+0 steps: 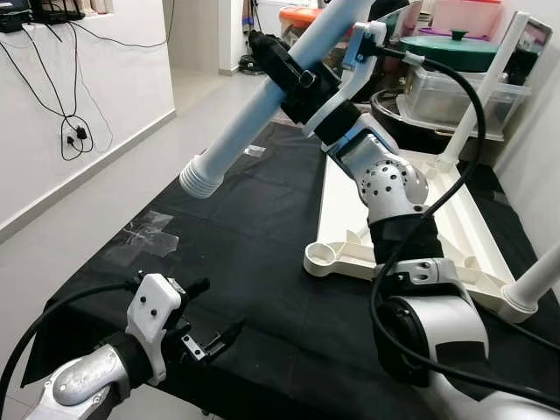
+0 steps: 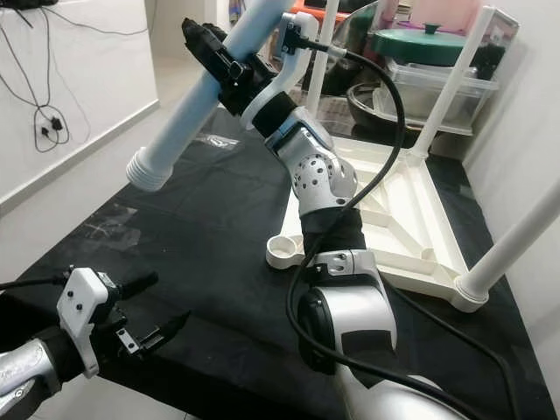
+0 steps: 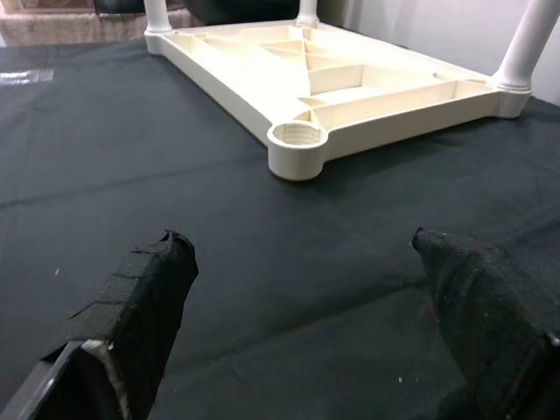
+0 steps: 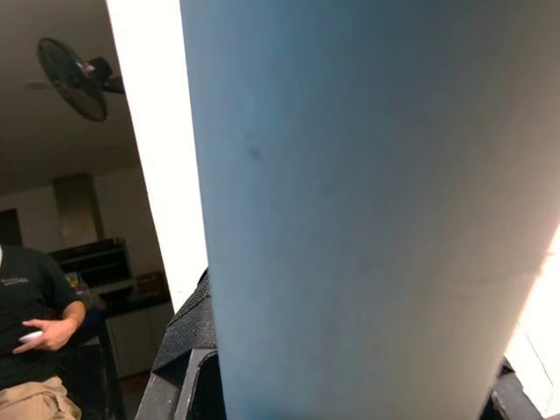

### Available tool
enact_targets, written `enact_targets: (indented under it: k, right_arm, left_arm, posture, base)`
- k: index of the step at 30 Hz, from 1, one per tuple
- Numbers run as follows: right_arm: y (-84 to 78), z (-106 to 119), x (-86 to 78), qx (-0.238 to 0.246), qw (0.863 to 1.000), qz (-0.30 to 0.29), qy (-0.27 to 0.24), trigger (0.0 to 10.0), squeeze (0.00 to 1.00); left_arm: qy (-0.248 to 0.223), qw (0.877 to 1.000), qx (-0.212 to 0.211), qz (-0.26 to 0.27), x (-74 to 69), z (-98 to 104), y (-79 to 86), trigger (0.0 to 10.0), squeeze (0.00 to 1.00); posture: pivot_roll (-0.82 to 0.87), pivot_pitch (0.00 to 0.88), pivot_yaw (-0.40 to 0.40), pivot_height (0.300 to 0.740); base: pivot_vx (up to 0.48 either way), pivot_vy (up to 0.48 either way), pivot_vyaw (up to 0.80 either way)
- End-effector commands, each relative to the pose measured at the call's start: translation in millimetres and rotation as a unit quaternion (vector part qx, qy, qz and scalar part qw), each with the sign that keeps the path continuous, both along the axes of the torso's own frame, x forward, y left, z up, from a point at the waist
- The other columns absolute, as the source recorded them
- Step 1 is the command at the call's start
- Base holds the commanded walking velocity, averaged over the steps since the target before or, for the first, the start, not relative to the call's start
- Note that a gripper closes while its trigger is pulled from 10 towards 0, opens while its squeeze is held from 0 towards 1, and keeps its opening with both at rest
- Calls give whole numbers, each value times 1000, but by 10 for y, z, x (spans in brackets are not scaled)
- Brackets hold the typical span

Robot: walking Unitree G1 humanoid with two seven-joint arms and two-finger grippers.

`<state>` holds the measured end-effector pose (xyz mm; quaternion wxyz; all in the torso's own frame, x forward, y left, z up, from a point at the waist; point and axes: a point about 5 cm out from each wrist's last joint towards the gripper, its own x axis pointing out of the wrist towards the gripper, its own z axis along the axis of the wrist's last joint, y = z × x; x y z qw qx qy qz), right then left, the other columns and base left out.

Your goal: Building children table

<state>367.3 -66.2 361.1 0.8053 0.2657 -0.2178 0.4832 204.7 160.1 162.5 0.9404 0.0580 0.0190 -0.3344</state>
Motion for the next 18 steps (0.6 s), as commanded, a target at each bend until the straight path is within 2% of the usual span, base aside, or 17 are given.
enact_targets:
  k: [1,6,11,18]
  right_arm:
    - [-24,79,-35,10,1000,0,-22,0,0]
    - [-41,163,-108,32,998,7,-49,0,0]
    - [-10,129,-141,33,998,18,-51,0,0]
    - [34,131,-284,39,993,76,-83,0,0]
  left_arm:
    - [6,1000,0,0,-7,-22,-24,10000,0]
    - [9,1000,0,-1,15,-53,-53,10000,0]
    - [11,1000,0,-1,23,-64,-59,10000,0]
    - [15,1000,2,1,26,-81,-58,10000,0]
  posture:
    - [117,0,-93,740]
    - [110,0,-85,740]
    - [112,0,-84,740]
    - [115,0,-83,740]
  base:
    - [0,0,0]
    - [0,0,0]
    - [0,0,0]
    - [0,0,0]
